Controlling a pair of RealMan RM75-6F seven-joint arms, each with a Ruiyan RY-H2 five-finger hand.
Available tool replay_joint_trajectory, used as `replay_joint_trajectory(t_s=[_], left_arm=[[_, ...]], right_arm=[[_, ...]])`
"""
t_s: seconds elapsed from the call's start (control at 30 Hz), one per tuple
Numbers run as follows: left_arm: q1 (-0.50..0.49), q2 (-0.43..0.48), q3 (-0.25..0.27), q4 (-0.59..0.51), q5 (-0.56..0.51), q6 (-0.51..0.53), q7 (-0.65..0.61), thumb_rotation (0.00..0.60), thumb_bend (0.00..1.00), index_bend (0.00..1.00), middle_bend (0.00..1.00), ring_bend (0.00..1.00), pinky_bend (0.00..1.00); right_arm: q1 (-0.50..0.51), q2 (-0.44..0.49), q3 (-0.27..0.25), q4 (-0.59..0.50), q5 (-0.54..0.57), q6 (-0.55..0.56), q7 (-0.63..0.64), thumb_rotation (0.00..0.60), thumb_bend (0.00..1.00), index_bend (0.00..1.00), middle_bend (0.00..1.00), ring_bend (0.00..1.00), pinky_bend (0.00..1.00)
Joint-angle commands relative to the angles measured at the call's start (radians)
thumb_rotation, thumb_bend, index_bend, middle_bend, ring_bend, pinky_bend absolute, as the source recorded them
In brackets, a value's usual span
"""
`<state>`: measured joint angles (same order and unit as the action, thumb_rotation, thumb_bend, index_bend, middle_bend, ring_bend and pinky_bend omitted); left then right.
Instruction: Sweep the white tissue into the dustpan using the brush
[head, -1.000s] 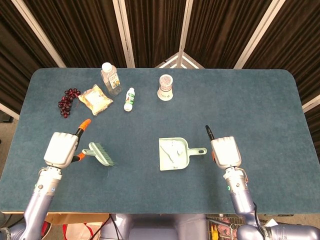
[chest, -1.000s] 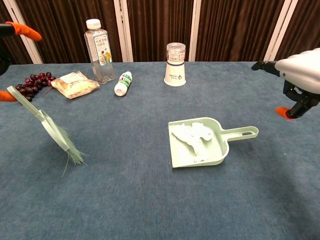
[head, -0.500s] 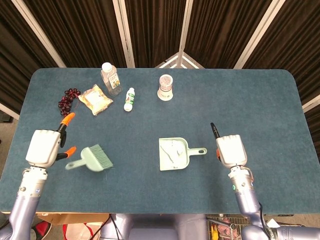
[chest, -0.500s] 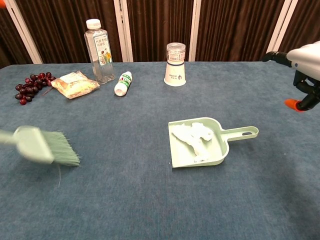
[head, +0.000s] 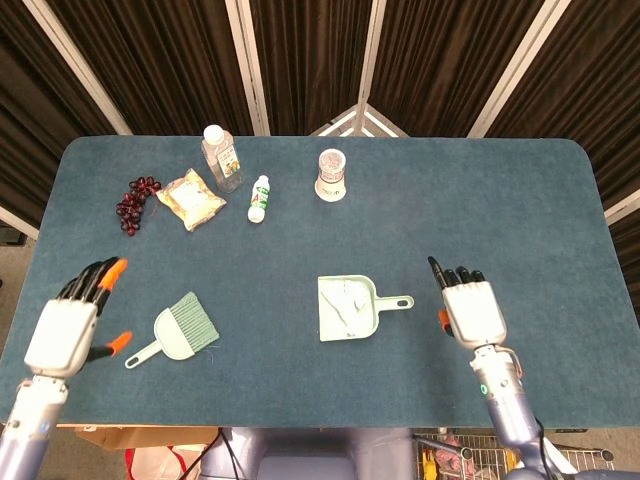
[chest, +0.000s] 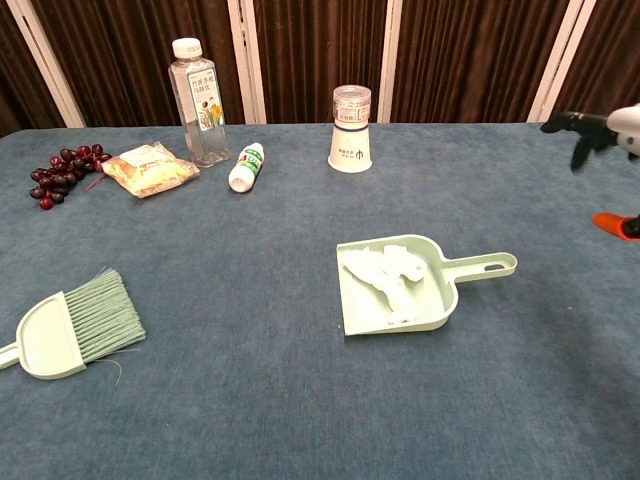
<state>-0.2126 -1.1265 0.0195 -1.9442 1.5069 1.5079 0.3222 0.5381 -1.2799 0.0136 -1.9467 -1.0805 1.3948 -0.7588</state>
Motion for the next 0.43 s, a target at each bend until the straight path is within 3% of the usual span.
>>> replay_joint_trajectory(t_s=[0.03, 0.23, 0.43], left_arm=[[0.081, 0.002, 0.103, 0.034, 0.116, 0.062, -0.073, 0.6, 0.11, 0.0, 0.0, 0.0, 0.06], [0.156, -0.005, 0.177, 0.088, 0.238, 0.139, -0.129, 0.6, 0.11, 0.0, 0.0, 0.0, 0.05], [0.213, -0.032, 0.198, 0.206, 0.273, 0.187, -0.162, 0.6, 0.11, 0.0, 0.0, 0.0, 0.05]], right_arm=[[-0.079, 0.08, -0.083, 0.021, -0.159, 0.013, 0.158, 0.6, 0.39, 0.0, 0.0, 0.0, 0.07], [-0.201, 0.131, -0.163, 0.099, -0.338, 0.13, 0.368, 0.6, 0.39, 0.0, 0.0, 0.0, 0.06], [-0.325, 0.122, -0.207, 0.243, -0.508, 0.298, 0.549, 0.6, 0.39, 0.0, 0.0, 0.0, 0.05]])
